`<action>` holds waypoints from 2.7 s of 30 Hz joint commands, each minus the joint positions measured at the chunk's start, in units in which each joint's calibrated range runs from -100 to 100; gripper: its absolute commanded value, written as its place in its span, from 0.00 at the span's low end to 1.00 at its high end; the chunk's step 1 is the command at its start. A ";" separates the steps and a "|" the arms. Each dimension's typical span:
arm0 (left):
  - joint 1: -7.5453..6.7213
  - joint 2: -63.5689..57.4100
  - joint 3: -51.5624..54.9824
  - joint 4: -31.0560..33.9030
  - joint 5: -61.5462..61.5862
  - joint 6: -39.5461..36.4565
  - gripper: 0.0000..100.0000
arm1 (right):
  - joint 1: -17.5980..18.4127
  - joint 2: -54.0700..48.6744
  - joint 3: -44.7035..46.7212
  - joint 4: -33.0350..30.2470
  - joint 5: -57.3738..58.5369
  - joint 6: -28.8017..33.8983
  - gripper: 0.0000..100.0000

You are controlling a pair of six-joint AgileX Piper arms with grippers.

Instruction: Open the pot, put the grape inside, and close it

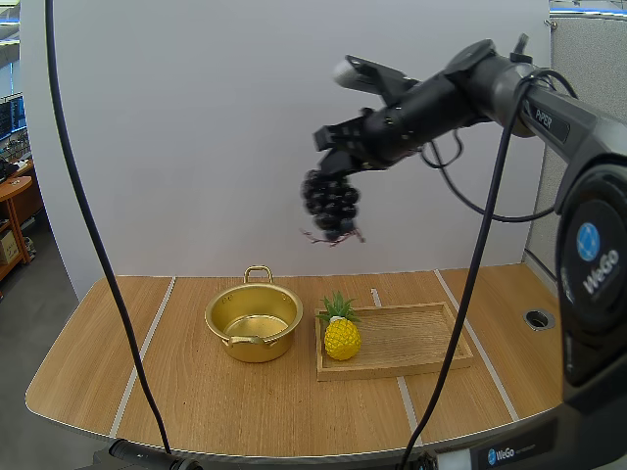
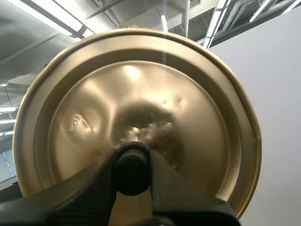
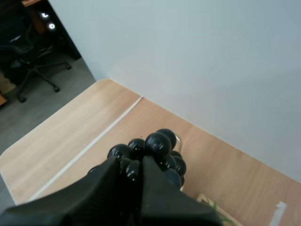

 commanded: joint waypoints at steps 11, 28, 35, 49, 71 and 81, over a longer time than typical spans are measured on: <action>-0.11 -0.27 -0.17 0.44 -2.03 -0.43 0.00 | 14.87 2.09 -0.54 -3.81 -8.77 -0.21 0.00; -0.11 -0.27 -0.17 0.44 -2.03 -0.43 0.00 | 19.03 17.68 -0.54 -9.73 -16.31 0.93 0.00; -0.11 -0.27 -0.17 0.44 -2.03 -0.43 0.00 | 19.03 18.22 -0.54 -14.05 -23.47 0.93 0.00; -0.11 -0.27 -0.17 0.44 -2.03 -0.43 0.00 | 19.03 28.09 -0.54 -15.40 -26.95 0.84 0.00; -0.11 -0.27 -0.17 0.44 -2.03 -0.43 0.00 | 19.03 39.64 -0.54 -15.95 -34.79 -0.54 0.00; -0.11 -0.27 -0.17 0.44 -2.03 -0.43 0.00 | 19.16 41.48 -0.54 -15.79 -33.16 -0.43 0.00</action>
